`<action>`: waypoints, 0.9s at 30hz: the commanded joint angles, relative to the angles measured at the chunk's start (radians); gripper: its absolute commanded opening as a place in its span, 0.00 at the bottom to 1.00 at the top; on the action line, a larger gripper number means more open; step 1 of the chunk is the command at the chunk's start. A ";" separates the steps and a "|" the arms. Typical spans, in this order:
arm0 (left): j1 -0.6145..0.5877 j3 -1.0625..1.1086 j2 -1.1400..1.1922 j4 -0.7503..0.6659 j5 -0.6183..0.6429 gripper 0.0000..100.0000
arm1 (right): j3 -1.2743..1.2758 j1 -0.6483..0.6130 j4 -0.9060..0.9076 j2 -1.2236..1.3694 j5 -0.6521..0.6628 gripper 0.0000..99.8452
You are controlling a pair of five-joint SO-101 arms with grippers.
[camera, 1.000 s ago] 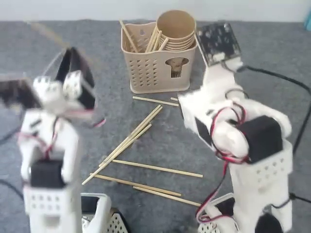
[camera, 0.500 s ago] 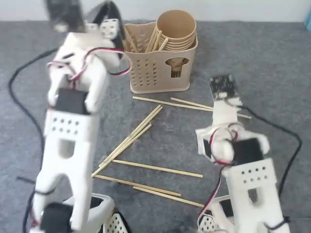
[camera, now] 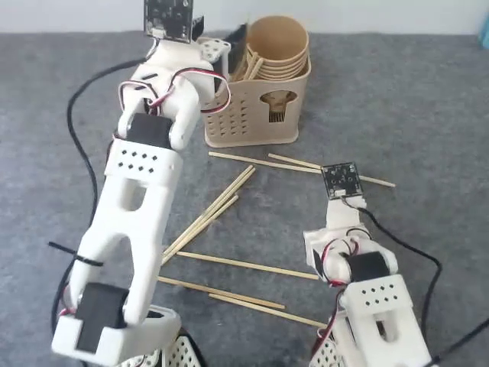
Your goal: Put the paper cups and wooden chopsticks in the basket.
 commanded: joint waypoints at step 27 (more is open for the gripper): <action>-0.397 0.825 -0.671 0.356 -0.081 0.22 | -0.077 -0.426 0.041 -0.018 0.189 0.13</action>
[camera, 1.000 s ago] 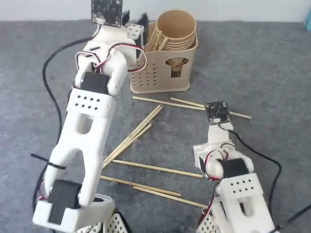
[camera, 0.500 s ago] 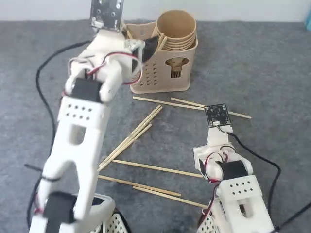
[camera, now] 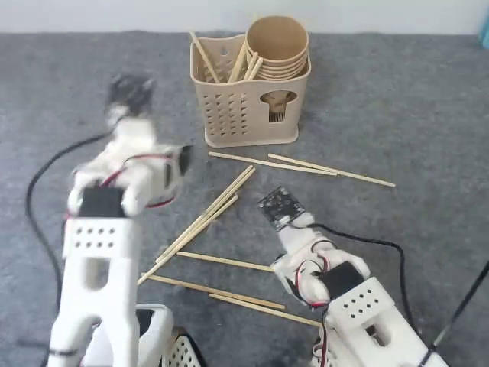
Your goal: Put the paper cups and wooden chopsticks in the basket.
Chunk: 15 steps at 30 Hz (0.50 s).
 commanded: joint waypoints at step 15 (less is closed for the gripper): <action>-0.423 0.367 0.064 -0.443 0.112 0.22 | -0.322 -0.392 -0.048 0.358 0.011 0.18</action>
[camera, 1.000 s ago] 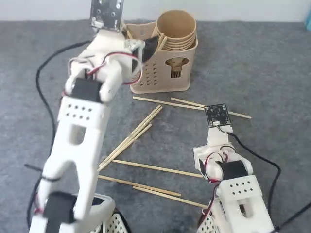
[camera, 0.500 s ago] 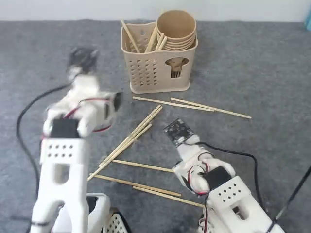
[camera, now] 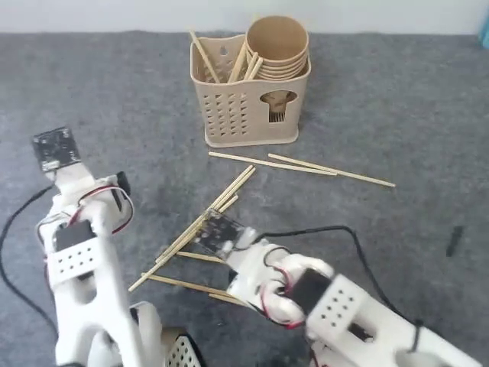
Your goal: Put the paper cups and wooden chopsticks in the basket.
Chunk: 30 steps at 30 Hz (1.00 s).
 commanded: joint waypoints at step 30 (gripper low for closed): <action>-0.069 -0.208 0.393 -0.091 0.044 0.22 | -0.269 0.050 -0.216 0.693 0.075 0.03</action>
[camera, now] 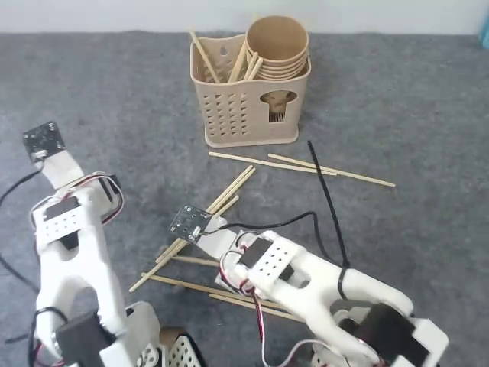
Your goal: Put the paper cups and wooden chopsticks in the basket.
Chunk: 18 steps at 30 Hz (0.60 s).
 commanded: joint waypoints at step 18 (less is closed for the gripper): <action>0.000 -0.038 0.005 -0.025 0.005 0.22 | -0.149 0.133 0.535 -0.710 0.008 0.01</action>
